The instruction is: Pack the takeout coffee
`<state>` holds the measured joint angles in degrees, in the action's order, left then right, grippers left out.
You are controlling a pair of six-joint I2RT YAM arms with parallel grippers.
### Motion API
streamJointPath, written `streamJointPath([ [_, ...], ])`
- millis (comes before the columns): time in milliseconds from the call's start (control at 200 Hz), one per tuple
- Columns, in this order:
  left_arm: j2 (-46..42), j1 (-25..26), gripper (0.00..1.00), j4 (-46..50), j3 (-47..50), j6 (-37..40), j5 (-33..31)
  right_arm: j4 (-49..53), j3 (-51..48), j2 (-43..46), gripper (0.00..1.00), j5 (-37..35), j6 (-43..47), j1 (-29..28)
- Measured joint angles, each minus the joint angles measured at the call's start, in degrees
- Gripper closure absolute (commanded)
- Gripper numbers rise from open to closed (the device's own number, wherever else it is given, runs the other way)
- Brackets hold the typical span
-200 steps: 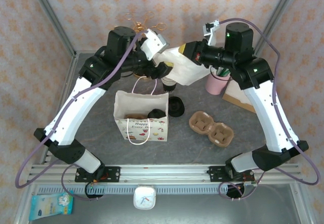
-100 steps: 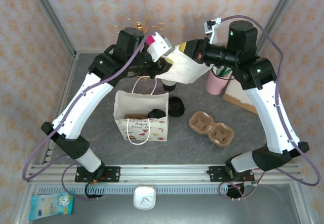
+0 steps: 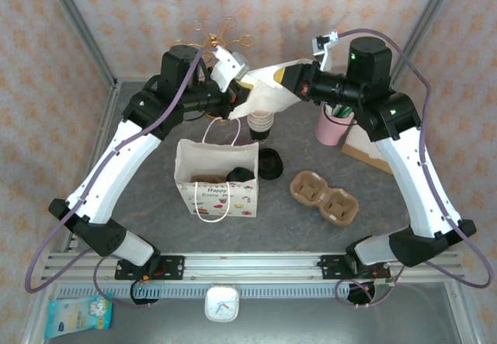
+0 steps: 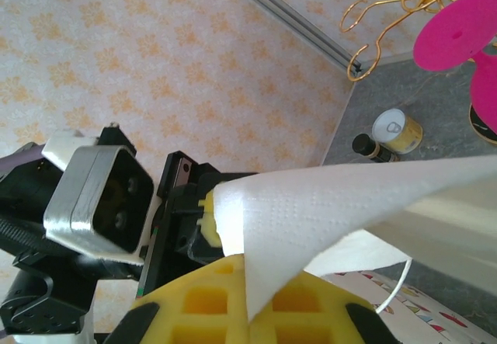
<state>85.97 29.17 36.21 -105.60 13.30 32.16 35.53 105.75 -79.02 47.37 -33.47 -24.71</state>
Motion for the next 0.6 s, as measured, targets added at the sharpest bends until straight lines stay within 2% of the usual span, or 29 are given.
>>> streamJointPath([
  [35,-0.02,-0.11,1.0,-0.61,0.15,-0.92,-0.2,-0.83,-0.85,0.52,0.86,0.24,-0.57,0.0],
  [100,-0.02,-0.33,1.0,-1.68,0.24,-2.1,-1.01,-2.32,-2.25,1.44,0.85,0.74,-1.05,0.0],
  [175,-0.02,-0.35,1.0,-2.54,0.24,-3.15,-2.16,-4.81,-4.24,2.69,0.78,1.86,-1.81,0.0],
  [360,-0.02,-0.46,1.0,-3.56,-0.5,-3.85,-5.44,-11.13,-10.4,6.95,0.55,5.86,-2.97,-0.04],
  [470,0.22,-0.74,1.0,-3.78,-2.38,-4.11,-6.36,-11.65,-11.87,9.29,0.49,6.21,-2.01,-0.07],
  [601,2.1,-1.09,1.0,-2.6,-9.27,-5.97,-7.17,-11.45,-15.37,12.94,0.44,6.25,1.03,-0.07],
])
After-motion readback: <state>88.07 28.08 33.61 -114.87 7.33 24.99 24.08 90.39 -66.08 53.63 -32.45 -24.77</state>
